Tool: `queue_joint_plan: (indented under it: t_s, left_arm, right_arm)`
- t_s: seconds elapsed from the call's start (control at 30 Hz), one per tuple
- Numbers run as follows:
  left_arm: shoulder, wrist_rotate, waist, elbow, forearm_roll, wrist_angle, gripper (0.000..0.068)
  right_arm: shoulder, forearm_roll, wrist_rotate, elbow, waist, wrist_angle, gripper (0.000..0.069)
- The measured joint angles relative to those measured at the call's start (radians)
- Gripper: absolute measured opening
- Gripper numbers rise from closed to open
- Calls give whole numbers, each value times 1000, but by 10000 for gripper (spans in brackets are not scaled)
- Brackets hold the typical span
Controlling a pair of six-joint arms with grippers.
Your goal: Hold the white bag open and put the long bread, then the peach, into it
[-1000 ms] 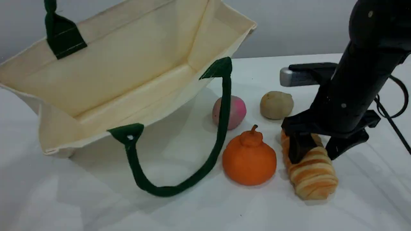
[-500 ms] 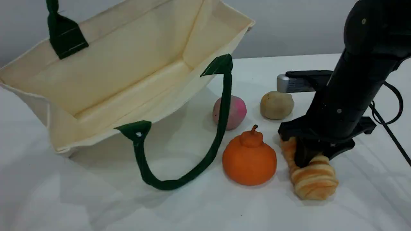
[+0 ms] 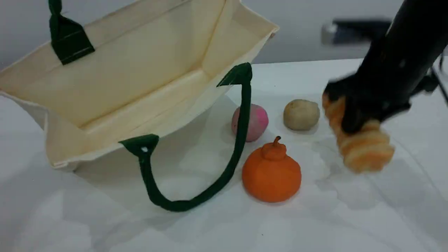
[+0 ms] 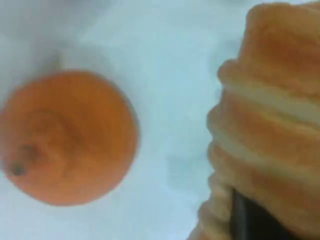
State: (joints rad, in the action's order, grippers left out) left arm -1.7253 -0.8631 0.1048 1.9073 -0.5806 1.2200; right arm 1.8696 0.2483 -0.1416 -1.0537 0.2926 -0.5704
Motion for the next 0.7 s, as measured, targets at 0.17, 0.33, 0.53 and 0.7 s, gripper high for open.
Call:
queue_joint_plan:
  t_s: [0.17, 0.33, 0.53, 0.7]
  left_arm:
    - [-23, -29, 28, 0, 1, -1, 92]
    - [-40, -73, 77, 0, 6, -1, 92]
    - [-40, -73, 80, 0, 6, 2, 92]
    - [-40, -70, 80, 0, 0, 1, 92]
  right_arm:
    - [-173, 40, 3, -1, 1, -29, 152]
    - [-321, 130, -8, -1, 13, -90, 149]
    - [-397, 289, -70, -1, 34, -195, 146]
    - [-390, 481, -167, -1, 99, -224, 143]
